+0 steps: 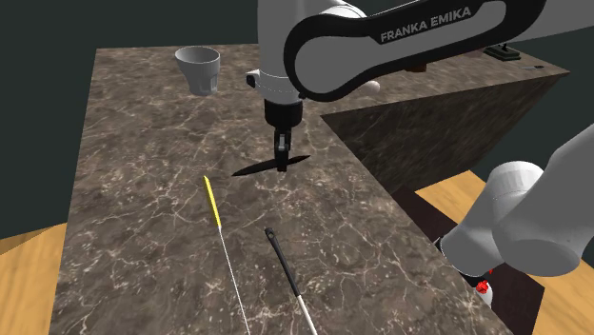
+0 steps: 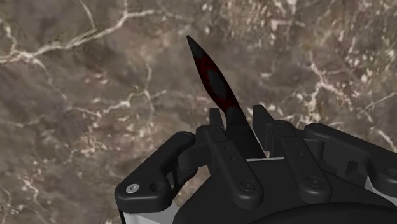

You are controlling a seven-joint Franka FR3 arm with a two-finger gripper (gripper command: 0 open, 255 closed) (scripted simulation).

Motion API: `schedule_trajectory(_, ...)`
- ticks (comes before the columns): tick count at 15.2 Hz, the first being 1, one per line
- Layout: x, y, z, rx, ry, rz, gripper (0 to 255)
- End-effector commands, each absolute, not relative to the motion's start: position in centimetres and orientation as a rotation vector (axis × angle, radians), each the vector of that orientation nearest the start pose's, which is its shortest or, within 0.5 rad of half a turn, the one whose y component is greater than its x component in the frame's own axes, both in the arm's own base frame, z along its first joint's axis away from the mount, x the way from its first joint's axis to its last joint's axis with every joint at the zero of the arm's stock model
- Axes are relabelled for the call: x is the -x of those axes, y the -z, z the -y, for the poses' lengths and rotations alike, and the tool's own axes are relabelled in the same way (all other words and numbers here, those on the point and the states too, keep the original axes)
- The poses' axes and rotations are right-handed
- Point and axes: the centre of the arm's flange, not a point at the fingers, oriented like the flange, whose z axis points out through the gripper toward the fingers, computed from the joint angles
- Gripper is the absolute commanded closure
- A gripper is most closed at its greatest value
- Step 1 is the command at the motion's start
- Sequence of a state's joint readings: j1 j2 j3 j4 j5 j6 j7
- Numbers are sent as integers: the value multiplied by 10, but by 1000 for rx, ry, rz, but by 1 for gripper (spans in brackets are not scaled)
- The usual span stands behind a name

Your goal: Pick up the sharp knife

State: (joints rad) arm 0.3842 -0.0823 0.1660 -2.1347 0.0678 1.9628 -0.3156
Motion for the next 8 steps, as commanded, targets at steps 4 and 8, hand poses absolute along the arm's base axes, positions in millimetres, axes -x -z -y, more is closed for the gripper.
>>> schedule_trajectory(4, -431, -442, -275, 2831, -160, 1262, 255)
schedule_trajectory(8, -431, -463, -275, 2831, -160, 1262, 255)
